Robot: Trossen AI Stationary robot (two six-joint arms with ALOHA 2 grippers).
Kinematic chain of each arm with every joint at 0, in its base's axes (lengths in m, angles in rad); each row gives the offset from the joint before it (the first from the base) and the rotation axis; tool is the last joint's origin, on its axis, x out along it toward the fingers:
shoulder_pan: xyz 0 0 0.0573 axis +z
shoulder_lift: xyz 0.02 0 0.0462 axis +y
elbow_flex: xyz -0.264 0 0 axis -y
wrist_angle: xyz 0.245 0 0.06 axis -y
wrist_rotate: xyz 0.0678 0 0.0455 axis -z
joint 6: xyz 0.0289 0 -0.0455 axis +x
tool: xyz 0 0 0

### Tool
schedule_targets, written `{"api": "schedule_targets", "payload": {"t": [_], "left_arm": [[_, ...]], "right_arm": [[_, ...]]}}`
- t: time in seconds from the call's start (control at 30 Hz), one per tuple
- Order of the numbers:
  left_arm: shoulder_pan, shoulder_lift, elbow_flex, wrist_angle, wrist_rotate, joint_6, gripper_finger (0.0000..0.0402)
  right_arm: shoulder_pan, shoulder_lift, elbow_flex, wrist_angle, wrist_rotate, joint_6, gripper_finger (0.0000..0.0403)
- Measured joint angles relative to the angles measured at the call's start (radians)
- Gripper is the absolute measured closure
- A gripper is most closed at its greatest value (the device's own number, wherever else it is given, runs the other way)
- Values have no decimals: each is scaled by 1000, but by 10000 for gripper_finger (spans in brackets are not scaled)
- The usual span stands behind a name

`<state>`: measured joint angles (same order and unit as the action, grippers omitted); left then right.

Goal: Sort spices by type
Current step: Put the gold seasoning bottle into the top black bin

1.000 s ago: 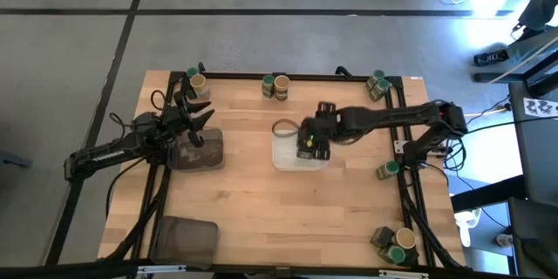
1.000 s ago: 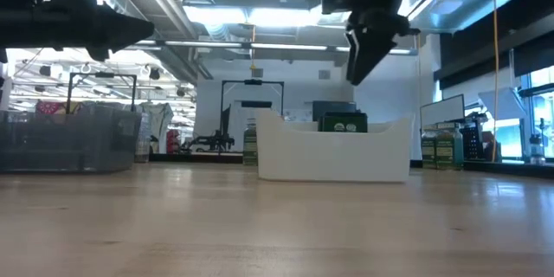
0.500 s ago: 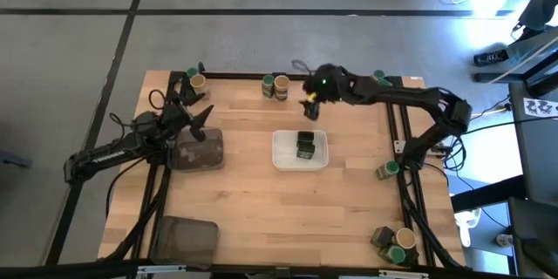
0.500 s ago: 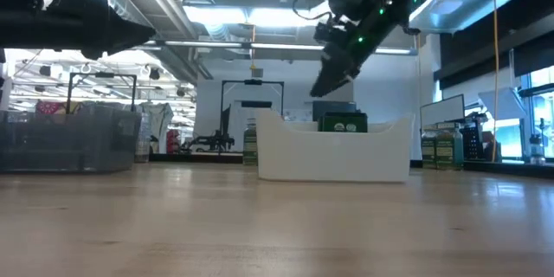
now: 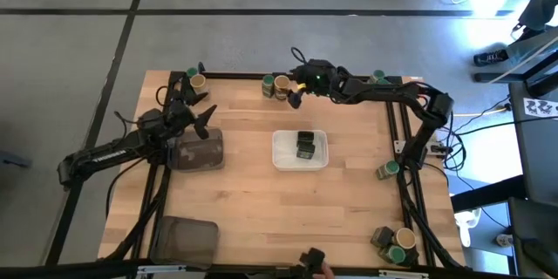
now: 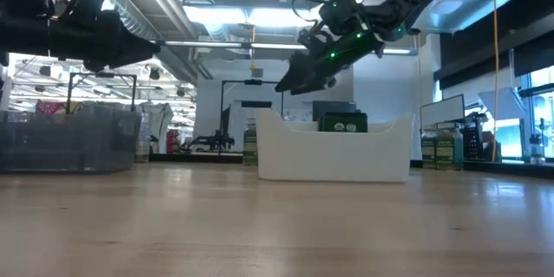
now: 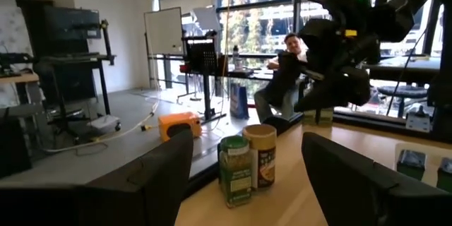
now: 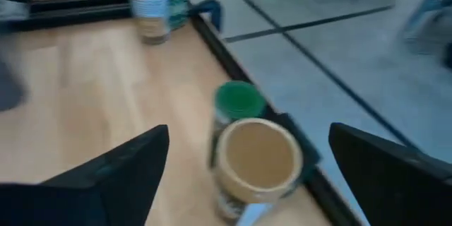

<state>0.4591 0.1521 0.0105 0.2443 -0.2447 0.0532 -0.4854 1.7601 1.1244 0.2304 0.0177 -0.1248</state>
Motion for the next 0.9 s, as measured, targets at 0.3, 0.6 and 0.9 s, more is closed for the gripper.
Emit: {"api": "schedule_targets", "payload": {"t": [0.3, 0.6, 0.9], "left_arm": [[0, 12, 0, 16, 1, 1, 137], [0, 15, 0, 44, 1, 32, 137], [0, 15, 0, 44, 1, 30, 137]], "right_arm": [[0, 85, 0, 93, 13, -11, 33], [-6, 141, 1, 172, 21, -7, 34], [-6, 176, 2, 207, 62, -4, 34]]}}
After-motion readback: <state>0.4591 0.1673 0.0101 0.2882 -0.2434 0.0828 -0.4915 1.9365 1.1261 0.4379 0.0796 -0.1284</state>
